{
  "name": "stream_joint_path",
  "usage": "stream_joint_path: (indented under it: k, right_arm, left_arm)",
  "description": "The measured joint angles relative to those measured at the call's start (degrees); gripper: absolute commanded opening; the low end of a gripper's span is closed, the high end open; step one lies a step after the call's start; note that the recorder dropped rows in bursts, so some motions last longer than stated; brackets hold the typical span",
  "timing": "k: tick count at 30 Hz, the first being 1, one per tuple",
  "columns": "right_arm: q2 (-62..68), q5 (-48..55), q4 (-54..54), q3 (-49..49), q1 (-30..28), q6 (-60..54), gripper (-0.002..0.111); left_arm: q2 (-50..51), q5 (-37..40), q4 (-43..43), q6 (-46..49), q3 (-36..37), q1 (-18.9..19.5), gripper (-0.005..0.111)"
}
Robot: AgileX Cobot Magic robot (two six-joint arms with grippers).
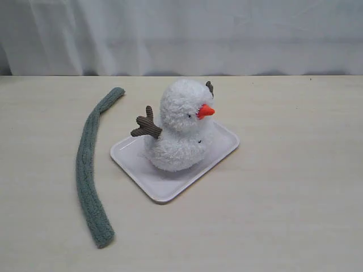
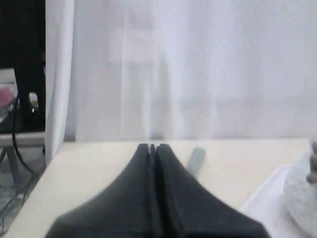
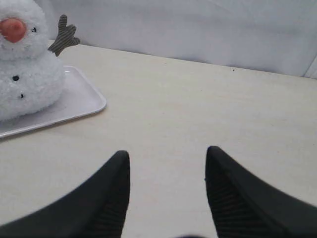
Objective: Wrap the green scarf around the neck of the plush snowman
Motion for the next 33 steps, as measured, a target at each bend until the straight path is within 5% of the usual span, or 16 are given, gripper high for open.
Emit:
stream_joint_path:
  k: [14, 18, 24, 33]
  right_arm:
    - [0.00, 0.00, 0.00, 0.00, 0.00, 0.00, 0.046]
    - [0.00, 0.00, 0.00, 0.00, 0.00, 0.00, 0.046]
    - [0.00, 0.00, 0.00, 0.00, 0.00, 0.00, 0.046]
    - [0.00, 0.00, 0.00, 0.00, 0.00, 0.00, 0.046]
  left_arm:
    - [0.00, -24.17, -5.51, -15.43, 0.00, 0.00, 0.000]
    - [2.15, -20.65, -2.67, -17.55, -6.35, 0.00, 0.000]
    - [23.27, -3.80, 14.54, -17.77, -27.68, 0.00, 0.000]
    - [58.90, 2.59, 15.09, -17.77, -37.02, 0.00, 0.000]
